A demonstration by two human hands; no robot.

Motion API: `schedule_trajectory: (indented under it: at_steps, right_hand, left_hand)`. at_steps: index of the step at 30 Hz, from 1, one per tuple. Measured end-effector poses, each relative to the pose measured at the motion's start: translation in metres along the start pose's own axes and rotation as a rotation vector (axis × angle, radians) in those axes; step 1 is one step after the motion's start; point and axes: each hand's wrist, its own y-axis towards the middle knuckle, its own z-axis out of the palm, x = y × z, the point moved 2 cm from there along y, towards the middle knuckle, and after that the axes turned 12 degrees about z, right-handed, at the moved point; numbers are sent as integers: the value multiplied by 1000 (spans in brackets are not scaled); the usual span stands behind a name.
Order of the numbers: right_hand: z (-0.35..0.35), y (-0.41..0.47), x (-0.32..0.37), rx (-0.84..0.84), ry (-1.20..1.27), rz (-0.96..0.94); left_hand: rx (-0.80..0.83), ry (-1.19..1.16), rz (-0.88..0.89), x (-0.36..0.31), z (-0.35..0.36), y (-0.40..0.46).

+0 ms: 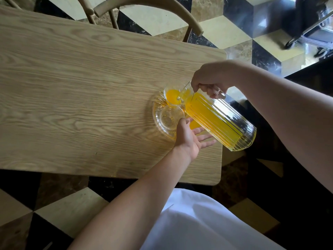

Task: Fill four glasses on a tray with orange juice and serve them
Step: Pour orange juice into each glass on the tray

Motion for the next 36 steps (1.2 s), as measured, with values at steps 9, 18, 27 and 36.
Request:
schedule_trajectory:
  at_steps: [9,18,27,36]
  right_hand:
    - [-3,-2,-5,9,8,9]
    - [-1,-7,-14,0,40,-27]
    - [1,-15,-32,-16,115,-125]
    - [17,-20,-50,-14,83,-125]
  left_hand:
    - [-3,-12,-11,4,5,0]
    - [-19,-3,8,7,4,-2]
    - [-47,17,74,10,0,-7]
    - [-37,-24,47,29,-5,-24]
